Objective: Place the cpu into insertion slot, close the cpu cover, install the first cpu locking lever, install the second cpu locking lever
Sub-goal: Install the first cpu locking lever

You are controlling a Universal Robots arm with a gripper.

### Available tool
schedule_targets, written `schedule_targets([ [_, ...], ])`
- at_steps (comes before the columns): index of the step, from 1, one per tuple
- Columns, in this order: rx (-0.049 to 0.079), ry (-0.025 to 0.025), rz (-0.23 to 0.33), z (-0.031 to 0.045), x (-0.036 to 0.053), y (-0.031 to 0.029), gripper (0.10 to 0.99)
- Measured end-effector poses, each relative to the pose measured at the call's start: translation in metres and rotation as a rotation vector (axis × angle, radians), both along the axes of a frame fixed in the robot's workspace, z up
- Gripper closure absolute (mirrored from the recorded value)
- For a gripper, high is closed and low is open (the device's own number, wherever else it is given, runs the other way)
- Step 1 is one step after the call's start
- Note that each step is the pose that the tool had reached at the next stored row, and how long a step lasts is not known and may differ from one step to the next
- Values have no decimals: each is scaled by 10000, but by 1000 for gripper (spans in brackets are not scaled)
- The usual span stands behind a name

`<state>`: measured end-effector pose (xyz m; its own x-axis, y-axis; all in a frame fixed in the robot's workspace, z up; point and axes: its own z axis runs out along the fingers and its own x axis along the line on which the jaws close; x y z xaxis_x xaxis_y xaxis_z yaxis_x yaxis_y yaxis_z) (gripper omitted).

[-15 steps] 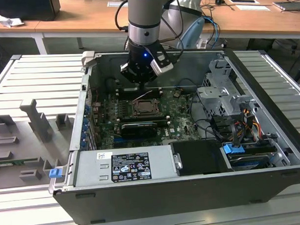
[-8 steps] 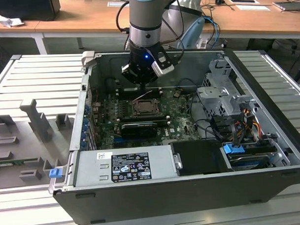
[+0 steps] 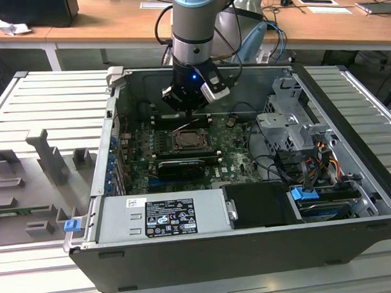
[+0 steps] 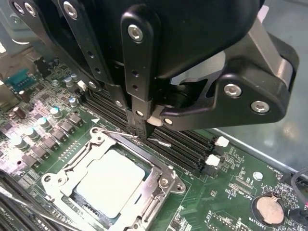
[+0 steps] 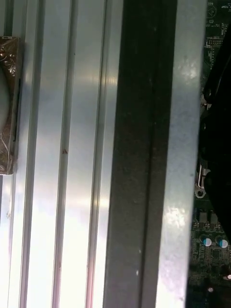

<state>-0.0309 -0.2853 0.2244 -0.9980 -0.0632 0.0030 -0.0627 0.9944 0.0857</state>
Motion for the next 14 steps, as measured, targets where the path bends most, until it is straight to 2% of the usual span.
schedule_targets([
  [6, 2, 0, 17, -48, 80, 7, 980],
  [14, 1, 0, 18, -113, 142, 9, 980],
])
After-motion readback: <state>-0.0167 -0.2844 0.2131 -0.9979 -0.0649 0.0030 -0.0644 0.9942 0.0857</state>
